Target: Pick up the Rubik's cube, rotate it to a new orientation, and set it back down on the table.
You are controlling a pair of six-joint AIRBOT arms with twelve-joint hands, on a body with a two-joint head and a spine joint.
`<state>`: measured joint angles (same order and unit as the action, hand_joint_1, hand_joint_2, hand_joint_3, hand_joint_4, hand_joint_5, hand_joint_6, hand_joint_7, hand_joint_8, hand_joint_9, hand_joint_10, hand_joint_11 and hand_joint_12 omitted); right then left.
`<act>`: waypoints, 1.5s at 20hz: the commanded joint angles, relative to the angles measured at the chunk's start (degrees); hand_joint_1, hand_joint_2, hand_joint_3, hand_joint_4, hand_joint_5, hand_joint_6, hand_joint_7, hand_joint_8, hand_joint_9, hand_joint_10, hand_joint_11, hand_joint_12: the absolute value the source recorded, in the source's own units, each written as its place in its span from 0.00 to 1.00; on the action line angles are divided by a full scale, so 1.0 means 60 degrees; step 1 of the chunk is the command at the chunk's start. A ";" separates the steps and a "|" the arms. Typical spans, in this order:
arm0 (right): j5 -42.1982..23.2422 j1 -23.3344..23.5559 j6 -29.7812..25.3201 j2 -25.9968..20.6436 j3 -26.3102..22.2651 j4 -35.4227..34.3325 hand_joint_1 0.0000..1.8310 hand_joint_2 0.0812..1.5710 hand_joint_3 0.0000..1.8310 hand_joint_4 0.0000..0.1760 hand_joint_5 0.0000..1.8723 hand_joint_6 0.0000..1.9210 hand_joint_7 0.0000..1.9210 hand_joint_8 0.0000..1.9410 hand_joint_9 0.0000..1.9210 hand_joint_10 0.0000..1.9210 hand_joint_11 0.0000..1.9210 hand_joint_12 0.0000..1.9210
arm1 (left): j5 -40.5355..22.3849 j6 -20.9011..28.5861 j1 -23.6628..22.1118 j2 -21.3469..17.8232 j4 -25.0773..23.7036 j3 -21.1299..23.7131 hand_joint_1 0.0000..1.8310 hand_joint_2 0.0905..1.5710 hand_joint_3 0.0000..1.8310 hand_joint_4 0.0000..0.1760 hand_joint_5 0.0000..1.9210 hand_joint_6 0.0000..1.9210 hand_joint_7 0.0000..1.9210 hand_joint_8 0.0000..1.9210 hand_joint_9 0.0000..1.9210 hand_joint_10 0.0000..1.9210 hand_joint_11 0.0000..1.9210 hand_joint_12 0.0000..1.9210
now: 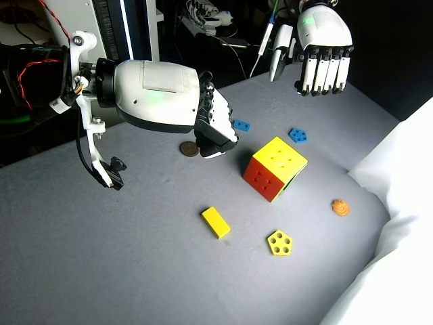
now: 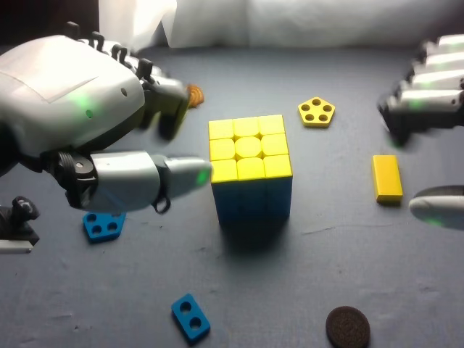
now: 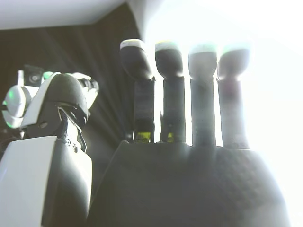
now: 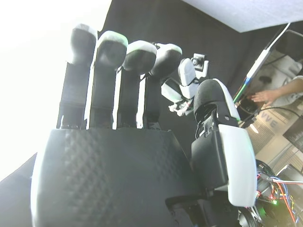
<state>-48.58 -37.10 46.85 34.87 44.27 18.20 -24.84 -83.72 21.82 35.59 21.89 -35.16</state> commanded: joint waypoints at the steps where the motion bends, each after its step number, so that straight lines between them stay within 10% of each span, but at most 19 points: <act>1: -0.1182 0.0055 0.0017 -0.0020 -0.0033 -0.0300 0.00 0.73 0.02 0.00 0.01 0.02 0.05 0.01 0.01 0.04 0.00 0.00 | -0.1074 -0.0203 -0.0184 -0.0016 0.0065 0.0049 0.00 0.76 0.01 0.00 0.00 0.00 0.02 0.00 0.02 0.01 0.00 0.07; 6: -0.1211 0.0055 0.0022 -0.0017 -0.0033 -0.0300 0.00 0.75 0.02 0.00 0.01 0.02 0.03 0.00 0.00 0.03 0.00 0.00 | -0.1074 -0.0786 -0.0378 -0.0004 0.0928 0.0083 0.00 0.76 0.00 0.00 0.01 0.00 0.03 0.00 0.04 0.00 0.00 0.15; 12: -0.1251 0.0055 0.0087 -0.0015 -0.0033 -0.0300 0.00 0.76 0.01 0.00 0.00 0.01 0.03 0.00 0.00 0.01 0.00 0.00 | -0.0682 -0.5377 -0.1201 0.0604 0.5646 0.0170 0.03 0.75 0.00 0.00 0.00 0.00 0.00 0.00 0.02 0.00 0.00 0.05; 18: -0.1255 0.0043 0.0162 0.0003 -0.0033 -0.0299 0.00 0.76 0.01 0.00 0.00 0.00 0.01 0.00 0.01 0.01 0.00 0.00 | -0.1717 -0.6877 -0.1201 0.1576 0.7692 0.0019 0.46 0.59 0.00 0.00 0.00 0.00 0.00 0.00 0.00 0.00 0.00 0.08; 30: -0.1978 -0.0226 0.0581 0.0028 -0.0032 -0.0300 0.00 0.78 0.01 0.00 0.01 0.00 0.03 0.01 0.03 0.01 0.00 0.00 | -0.3720 -0.7978 -0.1164 0.3357 1.0183 -0.0323 0.55 0.56 0.00 0.00 0.00 0.00 0.01 0.00 0.03 0.00 0.00 0.13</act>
<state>-53.10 -38.76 50.26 35.22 44.27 18.22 -44.93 -131.57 15.29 56.23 86.50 -37.15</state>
